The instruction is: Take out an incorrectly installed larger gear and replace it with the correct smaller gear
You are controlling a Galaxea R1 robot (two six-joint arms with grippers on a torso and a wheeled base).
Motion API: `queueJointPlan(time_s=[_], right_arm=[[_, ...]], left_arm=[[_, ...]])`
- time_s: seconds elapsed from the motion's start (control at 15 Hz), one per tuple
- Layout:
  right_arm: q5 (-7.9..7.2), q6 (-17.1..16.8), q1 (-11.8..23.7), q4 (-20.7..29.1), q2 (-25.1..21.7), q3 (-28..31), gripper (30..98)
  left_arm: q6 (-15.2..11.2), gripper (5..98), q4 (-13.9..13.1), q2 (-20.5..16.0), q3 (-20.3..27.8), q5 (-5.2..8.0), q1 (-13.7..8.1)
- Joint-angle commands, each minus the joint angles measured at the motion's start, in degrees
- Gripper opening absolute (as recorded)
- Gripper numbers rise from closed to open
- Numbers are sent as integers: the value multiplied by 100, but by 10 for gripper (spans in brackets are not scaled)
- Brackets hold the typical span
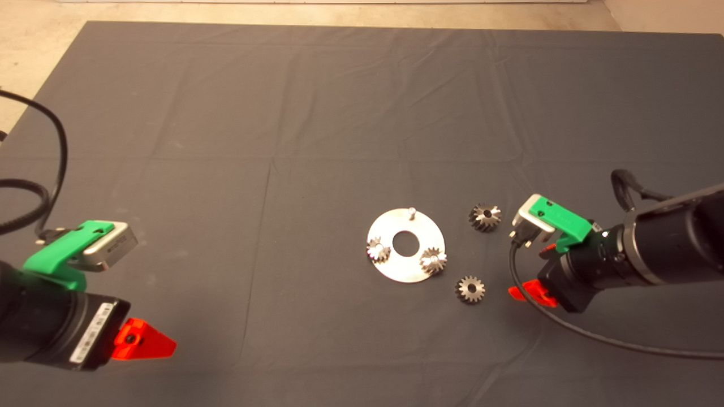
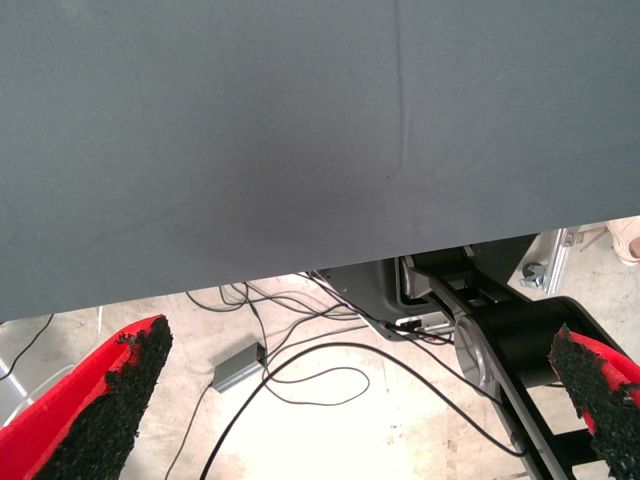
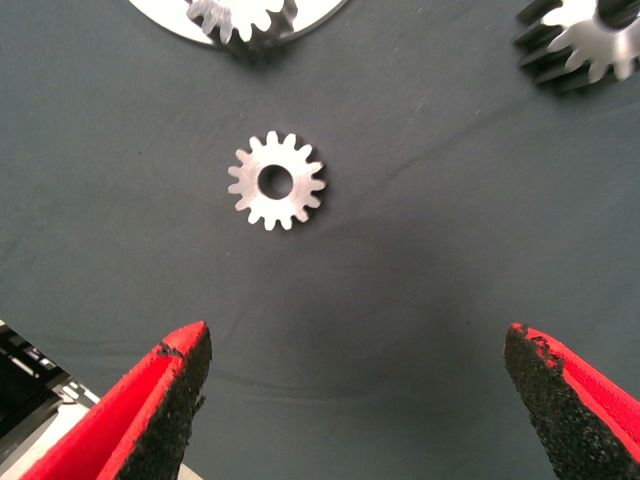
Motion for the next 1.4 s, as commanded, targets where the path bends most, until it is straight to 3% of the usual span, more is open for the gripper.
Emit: queueJointPlan(time_s=[0.0,0.27,0.47,0.87,1.33], right_arm=[[-7,-110,-278,61,32,40,780],[-7,-454,-457,-241,85,23,826],[-95,-770,-603,-399,218,-3,871],[-156,-788,-823,-757,781,-402,965],[-209,-850,-816,-1174,761,-449,968]], left_arm=[[13,977,-99,-9,92,38,-61],[13,977,-99,-9,89,45,-61],[9,977,-99,-9,94,36,-61],[4,977,-99,-14,94,45,-52],[4,977,-99,-9,94,45,-52]])
